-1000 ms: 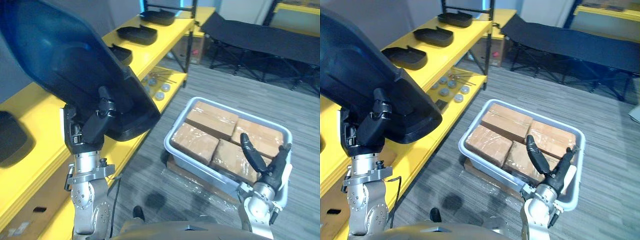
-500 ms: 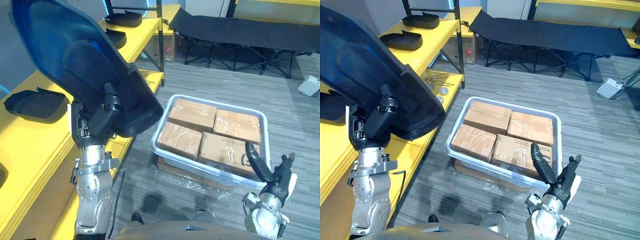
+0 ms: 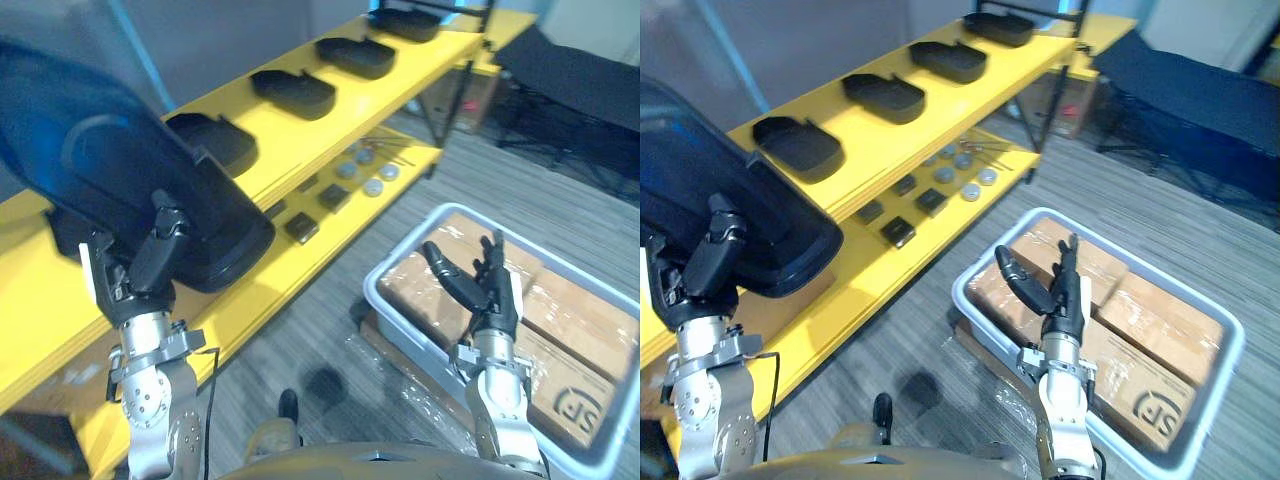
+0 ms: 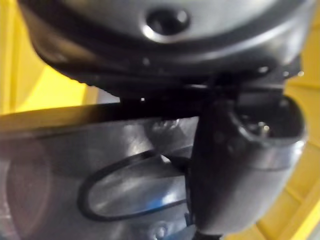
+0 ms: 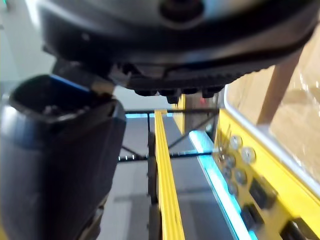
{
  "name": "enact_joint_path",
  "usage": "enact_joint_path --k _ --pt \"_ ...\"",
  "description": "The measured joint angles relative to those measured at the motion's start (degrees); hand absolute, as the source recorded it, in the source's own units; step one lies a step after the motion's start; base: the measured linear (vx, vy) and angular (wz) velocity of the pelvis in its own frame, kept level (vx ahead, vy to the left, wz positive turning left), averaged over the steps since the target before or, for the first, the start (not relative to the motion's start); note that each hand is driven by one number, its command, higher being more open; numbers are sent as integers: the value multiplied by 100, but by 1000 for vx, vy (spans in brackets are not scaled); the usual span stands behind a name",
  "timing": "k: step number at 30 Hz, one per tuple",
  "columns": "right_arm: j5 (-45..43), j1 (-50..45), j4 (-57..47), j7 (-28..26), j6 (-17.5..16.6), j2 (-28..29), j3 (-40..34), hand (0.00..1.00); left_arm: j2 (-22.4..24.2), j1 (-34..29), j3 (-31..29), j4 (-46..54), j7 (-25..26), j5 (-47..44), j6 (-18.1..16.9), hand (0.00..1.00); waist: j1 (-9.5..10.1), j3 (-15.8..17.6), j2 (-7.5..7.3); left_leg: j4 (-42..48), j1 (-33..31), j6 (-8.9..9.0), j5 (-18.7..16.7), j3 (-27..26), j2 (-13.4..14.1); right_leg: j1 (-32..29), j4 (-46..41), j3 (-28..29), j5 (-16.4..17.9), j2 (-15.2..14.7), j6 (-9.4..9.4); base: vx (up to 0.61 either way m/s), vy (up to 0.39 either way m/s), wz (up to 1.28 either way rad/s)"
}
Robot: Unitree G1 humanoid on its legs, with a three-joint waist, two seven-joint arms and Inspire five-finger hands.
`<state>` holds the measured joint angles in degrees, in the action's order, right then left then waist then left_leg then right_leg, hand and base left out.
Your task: Walk over and take three plastic housings, then place them on the shelf
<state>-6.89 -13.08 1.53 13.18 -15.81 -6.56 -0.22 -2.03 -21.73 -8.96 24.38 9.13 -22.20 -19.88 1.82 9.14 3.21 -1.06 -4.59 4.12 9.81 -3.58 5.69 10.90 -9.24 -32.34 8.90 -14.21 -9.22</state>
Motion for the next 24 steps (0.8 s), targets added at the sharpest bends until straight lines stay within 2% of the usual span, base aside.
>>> enact_joint_path --k 1,2,6,7,9,11,12,13,14,15,16,17,18,19,20,21,23,24 --pt "102 61 98 30 0 5 43 100 5 -103 -2 -1 -88 -17 0 0 16 11 -15 -11 -59 -37 71 -90 -30 71 -18 -210 27 -4 -8 -42 3 72" --pt "211 105 173 66 0 1 74 100 6 -174 -2 -2 -199 -18 -4 0 143 23 -25 -12 -77 -27 91 -81 -37 68 -63 -246 49 -13 -14 -44 7 54" --pt "197 225 282 107 -72 7 164 100 7 -358 -8 -1 -431 -21 -144 0 255 61 -88 18 -75 -56 55 -148 -108 19 -253 -180 159 -155 -13 -41 19 -2" --pt "196 278 301 106 -90 13 165 100 6 -348 -22 0 -492 -20 -175 0 254 129 -135 150 -80 -102 -62 -203 -143 6 -376 -128 215 -247 -35 -43 58 -18" --pt "121 315 309 84 -99 50 183 100 5 -347 -42 -1 -597 -18 -247 0 261 221 -252 502 -124 -87 -315 -309 -186 9 -535 -51 334 -392 -105 -39 49 -15" --pt "-234 314 312 84 -176 140 179 100 2 -278 -49 0 -703 -18 -278 0 238 259 -363 952 -312 -105 -595 -403 -231 -5 -670 -24 463 -533 -173 -32 74 8" --pt "-262 315 329 126 -221 268 84 100 -7 -172 -71 1 -784 5 -279 0 221 272 -429 1360 -437 -248 -782 -536 -240 -7 -749 8 558 -658 -195 17 128 20" --pt "-233 315 336 240 -232 331 6 100 -14 -52 -101 11 -817 72 -279 0 220 298 -494 1878 -615 -379 -1117 -660 -275 32 -833 55 615 -756 -234 40 146 18" --pt "-189 314 354 327 -231 342 1 100 -17 -32 -121 26 -810 124 -279 0 226 307 -542 2088 -650 -411 -1280 -720 -313 90 -852 55 623 -830 -234 115 151 6" --pt "57 296 397 518 -232 379 -29 100 -36 -17 -157 55 -768 322 -279 0 222 276 -585 2319 -624 -405 -1575 -774 -424 240 -1061 78 604 -948 -120 213 171 20" --pt "217 272 407 652 -244 371 -50 100 -27 66 -163 29 -703 519 -264 0 138 268 -569 2468 -609 -446 -1734 -680 -537 -75 -1887 352 399 -1189 336 241 202 34" --pt "223 264 419 709 -245 365 -50 100 -37 106 -162 31 -677 618 -256 0 94 255 -546 2470 -592 -489 -1783 -614 -570 -331 -2381 595 164 -1265 670 294 287 54" --pt "238 268 459 791 -245 410 -59 100 -154 175 -162 56 -665 753 -257 0 72 241 -522 2349 -470 -540 -1850 -481 -629 -836 -3159 1154 -535 -1303 945 232 246 50" --pt "351 269 464 831 -249 492 -91 100 -308 224 -169 66 -606 764 -259 0 40 226 -544 2229 -363 -605 -1847 -356 -657 -1121 -3634 1519 -606 -1259 787 307 207 67" --pt "516 278 458 818 -326 563 -37 100 -444 276 -195 60 -457 826 -259 0 -62 235 -525 2061 -207 -654 -1808 -170 -678 -1384 -3979 1753 -85 -1028 603 240 74 64" --pt "633 280 450 802 -383 566 -5 100 -452 312 -220 52 -388 877 -258 0 -70 215 -559 1979 -99 -677 -1792 -107 -678 -1426 -3951 1807 119 -878 575 314 82 66" --pt "863 283 260 652 -484 537 88 100 -488 462 -308 53 -214 885 -265 0 -57 204 -517 1709 270 -685 -1777 150 -714 -1486 -3065 1855 574 -189 616 342 70 61" --pt "859 284 163 581 -501 511 102 100 -497 518 -328 52 -173 883 -265 0 -57 203 -500 1665 310 -685 -1777 226 -717 -1522 -2772 1890 623 -24 622 270 15 76"
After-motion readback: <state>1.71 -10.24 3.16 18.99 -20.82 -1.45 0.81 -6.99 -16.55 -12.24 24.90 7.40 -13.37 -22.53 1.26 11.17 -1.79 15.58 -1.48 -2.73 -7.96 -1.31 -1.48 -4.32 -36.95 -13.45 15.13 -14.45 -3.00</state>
